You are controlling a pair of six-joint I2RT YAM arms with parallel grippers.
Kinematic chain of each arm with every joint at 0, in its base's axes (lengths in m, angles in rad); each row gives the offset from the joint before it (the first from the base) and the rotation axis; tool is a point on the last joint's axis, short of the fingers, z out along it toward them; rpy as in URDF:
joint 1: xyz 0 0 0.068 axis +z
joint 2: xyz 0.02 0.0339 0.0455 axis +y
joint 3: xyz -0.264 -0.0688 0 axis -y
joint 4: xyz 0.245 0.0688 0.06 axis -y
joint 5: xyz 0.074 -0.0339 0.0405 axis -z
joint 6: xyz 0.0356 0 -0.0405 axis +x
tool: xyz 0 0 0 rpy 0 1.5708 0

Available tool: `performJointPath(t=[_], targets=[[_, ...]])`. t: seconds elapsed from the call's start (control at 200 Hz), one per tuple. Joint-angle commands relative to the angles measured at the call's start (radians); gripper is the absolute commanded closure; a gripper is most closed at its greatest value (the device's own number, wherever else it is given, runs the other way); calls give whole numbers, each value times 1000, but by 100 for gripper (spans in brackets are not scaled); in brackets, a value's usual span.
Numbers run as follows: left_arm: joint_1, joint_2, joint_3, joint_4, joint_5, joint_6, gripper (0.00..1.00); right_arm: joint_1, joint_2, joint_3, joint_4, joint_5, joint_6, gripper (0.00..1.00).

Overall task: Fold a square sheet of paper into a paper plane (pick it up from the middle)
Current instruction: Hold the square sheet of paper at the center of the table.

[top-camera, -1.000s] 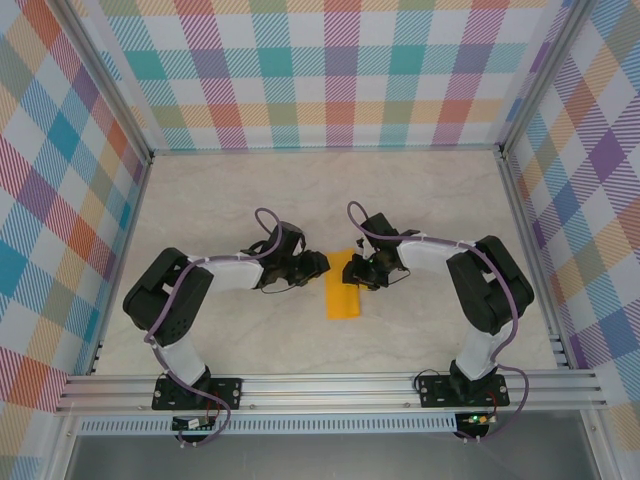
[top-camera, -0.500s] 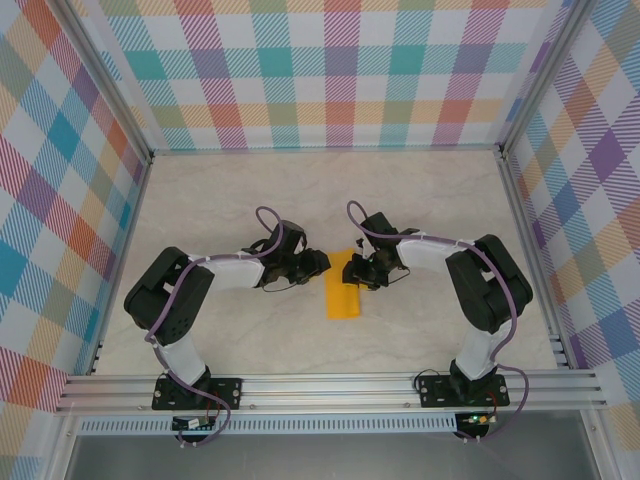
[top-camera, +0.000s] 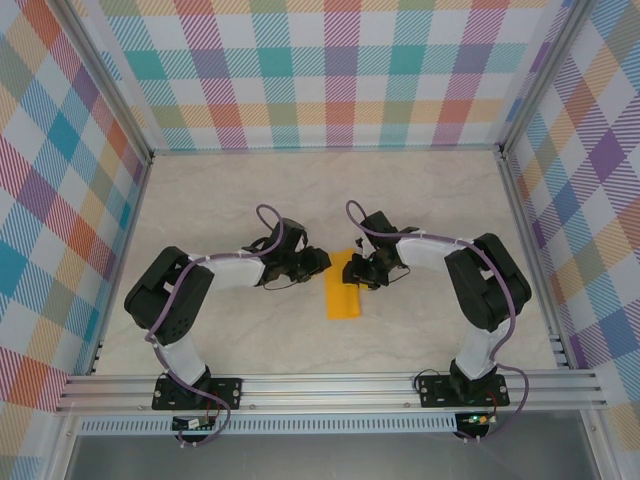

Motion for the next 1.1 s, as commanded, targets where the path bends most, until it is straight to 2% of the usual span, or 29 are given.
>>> performJointPath(t=[0.0,0.56,1.095], targets=[[-18,29,34,-18,31,16,70,-4,118,-51,-34,161,-34,63],[-39,96,77,-84,57,49,78,-4,145,-47,-41,163,-48,64],[-41,157,69,-226,-18,79,85,-5,106,-33,-56,142,-24,63]])
